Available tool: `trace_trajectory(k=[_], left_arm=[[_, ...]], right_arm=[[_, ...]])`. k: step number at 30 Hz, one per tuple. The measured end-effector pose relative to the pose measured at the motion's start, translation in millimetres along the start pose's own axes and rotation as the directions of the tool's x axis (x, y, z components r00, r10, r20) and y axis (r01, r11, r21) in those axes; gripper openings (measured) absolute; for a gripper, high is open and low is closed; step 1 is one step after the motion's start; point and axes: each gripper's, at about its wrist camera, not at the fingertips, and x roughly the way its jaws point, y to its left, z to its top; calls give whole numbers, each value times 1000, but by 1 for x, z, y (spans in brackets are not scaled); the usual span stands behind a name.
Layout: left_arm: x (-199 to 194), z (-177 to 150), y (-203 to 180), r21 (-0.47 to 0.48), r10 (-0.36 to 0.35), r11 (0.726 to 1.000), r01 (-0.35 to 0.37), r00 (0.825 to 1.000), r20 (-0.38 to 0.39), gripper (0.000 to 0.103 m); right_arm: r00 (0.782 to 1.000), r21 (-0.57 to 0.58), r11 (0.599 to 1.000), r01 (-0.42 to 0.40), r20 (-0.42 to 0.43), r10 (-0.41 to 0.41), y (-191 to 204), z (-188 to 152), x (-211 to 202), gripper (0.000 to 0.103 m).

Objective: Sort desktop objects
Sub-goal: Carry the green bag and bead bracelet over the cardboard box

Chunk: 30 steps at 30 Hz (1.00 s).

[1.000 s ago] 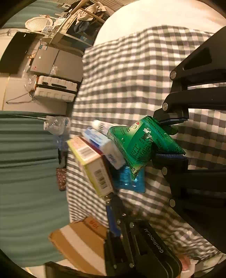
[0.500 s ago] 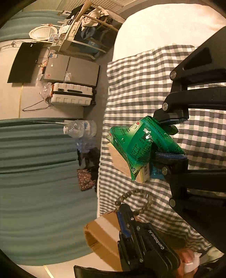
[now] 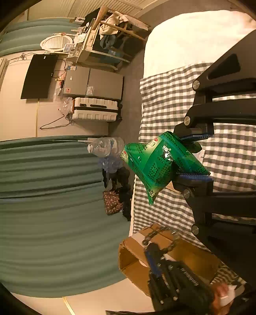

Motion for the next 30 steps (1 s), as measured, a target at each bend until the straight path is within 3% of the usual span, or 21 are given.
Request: trace_trajectory(k=[8,15,22,30], left_arm=[[-35,4,5,-16,-8,1000,9,999,48,10],[-71,19,14,-12,-39,999,41,992,118,10],[-90,24,43,-20,25,1000,-23,987,159,10],[-111,25,102,-95,107,991,-91,977,187,10]], right_arm=[[998,15,999,32,58,-33,-4,3,-39,26],[996,10,999,33,81,-34,22,1,-60,26],[995,26,1000,13,98,-16,46,19,-67,26],[992,-5,999,-45,119,45,94,46,-70,26]])
